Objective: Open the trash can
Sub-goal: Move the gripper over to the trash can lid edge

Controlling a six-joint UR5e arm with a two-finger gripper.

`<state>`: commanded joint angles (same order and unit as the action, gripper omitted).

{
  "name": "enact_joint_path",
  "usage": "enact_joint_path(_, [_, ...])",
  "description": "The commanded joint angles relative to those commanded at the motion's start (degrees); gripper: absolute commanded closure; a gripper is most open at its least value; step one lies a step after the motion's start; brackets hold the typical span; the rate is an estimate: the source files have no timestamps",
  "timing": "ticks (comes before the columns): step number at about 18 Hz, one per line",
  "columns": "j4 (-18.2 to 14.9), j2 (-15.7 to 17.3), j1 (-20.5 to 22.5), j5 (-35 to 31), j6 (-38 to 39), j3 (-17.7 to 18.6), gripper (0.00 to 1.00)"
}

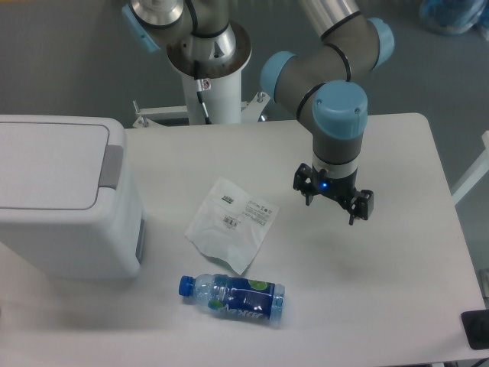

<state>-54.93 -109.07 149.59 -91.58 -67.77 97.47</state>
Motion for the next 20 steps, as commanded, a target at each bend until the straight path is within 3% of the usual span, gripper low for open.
enact_joint_path(5, [-0.2,0.5,0.0,1.5,2.1,0.0,0.00])
enact_joint_path(10, [-1.0,3.3,-4.1,3.4,13.8,1.1,0.00])
enact_joint_path(14, [-6.4,6.9,-5.4,9.4,15.2,0.6,0.00])
enact_joint_path(16, [-8.0,8.4,-5.9,12.6,20.5,-0.3,0.00])
enact_joint_path(20, [-14.7,8.6,-11.3,15.8,26.6,-5.5,0.00])
